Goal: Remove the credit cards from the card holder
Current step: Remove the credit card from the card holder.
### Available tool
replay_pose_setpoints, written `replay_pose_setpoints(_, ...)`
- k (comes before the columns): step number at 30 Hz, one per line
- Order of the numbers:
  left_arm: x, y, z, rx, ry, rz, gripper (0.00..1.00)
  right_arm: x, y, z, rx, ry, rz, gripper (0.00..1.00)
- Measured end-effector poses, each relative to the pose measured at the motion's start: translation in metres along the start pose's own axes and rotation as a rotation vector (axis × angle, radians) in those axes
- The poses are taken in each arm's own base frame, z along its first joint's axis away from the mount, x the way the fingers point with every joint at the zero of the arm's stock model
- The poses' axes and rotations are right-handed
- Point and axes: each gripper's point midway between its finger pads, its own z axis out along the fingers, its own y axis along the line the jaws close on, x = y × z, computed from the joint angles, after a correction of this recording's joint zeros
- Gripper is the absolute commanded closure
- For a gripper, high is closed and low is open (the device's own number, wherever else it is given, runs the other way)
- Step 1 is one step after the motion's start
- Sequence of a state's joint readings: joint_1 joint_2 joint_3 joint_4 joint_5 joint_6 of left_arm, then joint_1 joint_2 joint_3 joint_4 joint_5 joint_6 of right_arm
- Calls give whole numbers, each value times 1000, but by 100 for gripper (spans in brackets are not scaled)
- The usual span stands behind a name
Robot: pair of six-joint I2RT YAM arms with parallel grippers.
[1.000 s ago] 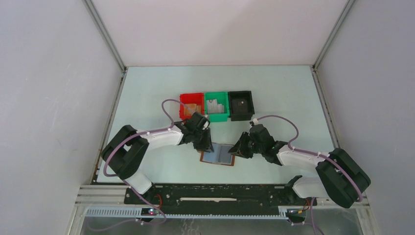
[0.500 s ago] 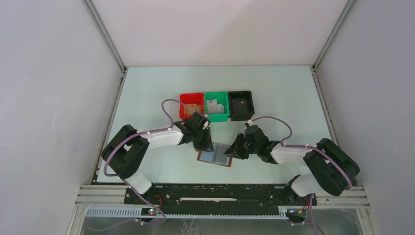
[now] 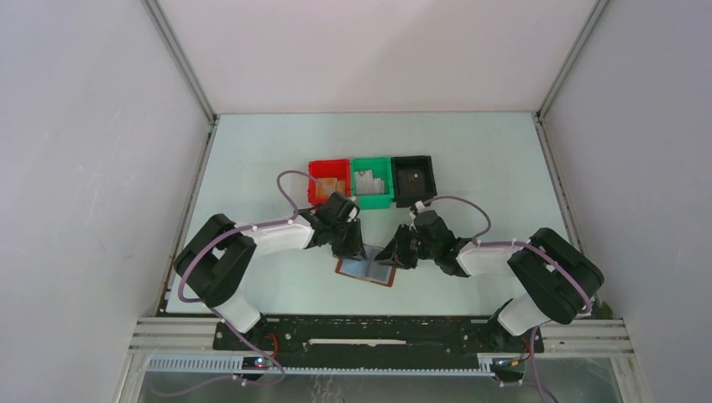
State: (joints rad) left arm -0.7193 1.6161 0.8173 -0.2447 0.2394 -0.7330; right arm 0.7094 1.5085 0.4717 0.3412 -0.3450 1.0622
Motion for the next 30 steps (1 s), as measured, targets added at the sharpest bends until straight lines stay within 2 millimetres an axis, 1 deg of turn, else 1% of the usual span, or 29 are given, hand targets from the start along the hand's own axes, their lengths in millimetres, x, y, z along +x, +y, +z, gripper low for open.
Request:
replay_pose_setpoints(5,0,0,0,0,0,0,74,-1,17,1,-56,1,-12,68)
replay_pose_setpoints(9,0,0,0,0,0,0,74,0,19,1,-64,3,-8,69)
replay_pose_setpoints(12,0,0,-3,-1,0,2,73,-2,17,-1,-47,-11,-5,67)
replay_pose_setpoints(14,1,0,-9,-4,-1,10,72,-7,20,-8,-38,-44,-8,65)
replay_pose_setpoints(16,0,0,-17,-9,-14,18,72,-13,28,-19,-44,-88,-20,63)
replay_pose_setpoints(18,-3,-1,-27,-10,-36,30,72,-19,35,-29,-55,-126,-33,62)
replay_pose_setpoints(20,-8,1,-34,-13,-59,35,72,-22,36,-34,-57,-148,-39,62)
replay_pose_setpoints(21,-10,3,-35,-20,-66,32,72,-24,35,-35,-53,-155,-38,62)
replay_pose_setpoints(24,-14,12,-35,-47,-72,22,73,-21,18,-35,-4,-150,-24,61)
replay_pose_setpoints(27,-14,23,-29,-84,-62,10,73,-14,2,-32,47,-127,-8,61)
replay_pose_setpoints(30,-10,31,-22,-111,-36,2,74,-11,-6,-29,71,-111,2,61)
